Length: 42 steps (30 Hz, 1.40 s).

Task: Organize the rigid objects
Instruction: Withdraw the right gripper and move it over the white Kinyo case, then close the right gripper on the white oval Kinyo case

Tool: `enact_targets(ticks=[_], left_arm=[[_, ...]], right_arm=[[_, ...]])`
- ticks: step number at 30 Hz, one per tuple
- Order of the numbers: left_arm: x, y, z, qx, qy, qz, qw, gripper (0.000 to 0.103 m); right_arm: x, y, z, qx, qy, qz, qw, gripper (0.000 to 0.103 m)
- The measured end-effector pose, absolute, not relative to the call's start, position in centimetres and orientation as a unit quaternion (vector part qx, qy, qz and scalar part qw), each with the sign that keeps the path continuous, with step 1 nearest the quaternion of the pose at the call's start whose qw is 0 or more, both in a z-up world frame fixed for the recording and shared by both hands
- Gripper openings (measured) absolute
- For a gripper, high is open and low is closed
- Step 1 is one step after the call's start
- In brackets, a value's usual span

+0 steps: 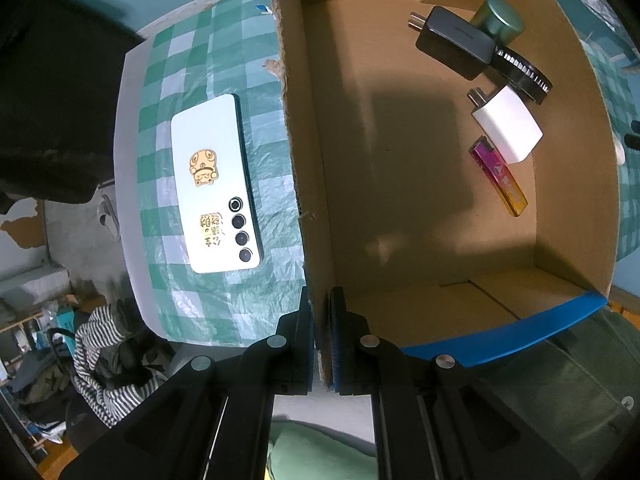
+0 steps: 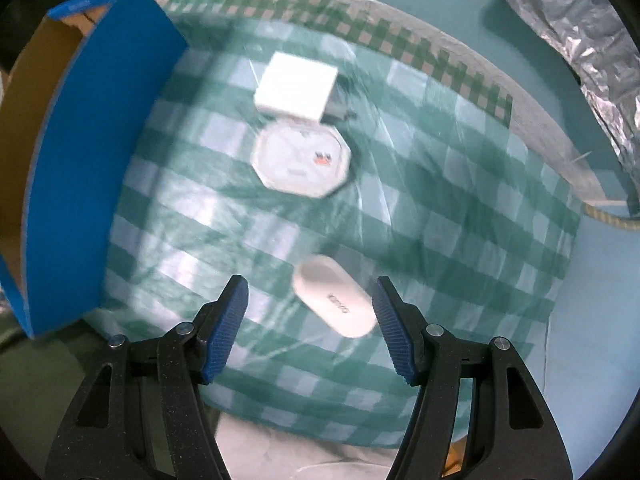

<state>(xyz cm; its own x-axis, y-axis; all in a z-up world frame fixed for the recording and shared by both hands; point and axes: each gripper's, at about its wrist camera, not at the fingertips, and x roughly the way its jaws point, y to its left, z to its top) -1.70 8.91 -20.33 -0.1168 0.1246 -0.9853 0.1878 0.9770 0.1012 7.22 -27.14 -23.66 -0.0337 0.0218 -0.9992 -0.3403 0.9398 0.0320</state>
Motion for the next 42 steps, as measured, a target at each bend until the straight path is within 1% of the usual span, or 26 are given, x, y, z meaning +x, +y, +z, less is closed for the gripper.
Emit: enact_targets(ticks=[5, 13, 15, 17, 20, 21, 26, 35, 42], left_arm=[[-1.6, 8.9, -20.4, 0.102, 0.749, -0.015, 0.654, 0.008], [-1.7, 8.9, -20.4, 0.094, 0.749, -0.002, 0.656, 0.008], [-1.7, 8.9, -20.4, 0.092, 0.749, -0.001, 0.656, 0.008], [-1.7, 8.9, -20.4, 0.089, 0.749, 0.001, 0.657, 0.008], [-1.7, 8.9, -20.4, 0.087, 0.748, 0.001, 0.657, 0.008], [-1.7, 8.9, -20.4, 0.087, 0.748, 0.001, 0.658, 0.008], [-1.7, 9.0, -20.4, 0.087, 0.748, 0.001, 0.658, 0.008], [-1.9, 9.0, -20.4, 0.087, 0.748, -0.005, 0.658, 0.008], [-2.1, 8.9, -20.5, 0.090, 0.747, -0.009, 0.658, 0.008]], right_arm=[[6.7, -27.3, -26.1, -0.149, 0.715, 0.143, 0.668, 0.065], [6.3, -27.2, -28.0, -0.172, 0.720, 0.163, 0.652, 0.063], [6.1, -27.4, -28.4, -0.175, 0.723, 0.165, 0.648, 0.056], [6.3, -27.7, -28.8, -0.167, 0.728, 0.161, 0.645, 0.053], [6.6, -28.2, -29.1, -0.138, 0.739, 0.152, 0.641, 0.039], [6.6, -28.3, -29.1, -0.127, 0.742, 0.148, 0.642, 0.037], [7.3, -29.0, -29.5, -0.078, 0.751, 0.128, 0.643, 0.037], [7.5, -29.0, -30.0, -0.071, 0.748, 0.097, 0.653, 0.037], [6.3, -27.6, -27.6, -0.063, 0.745, 0.094, 0.658, 0.037]])
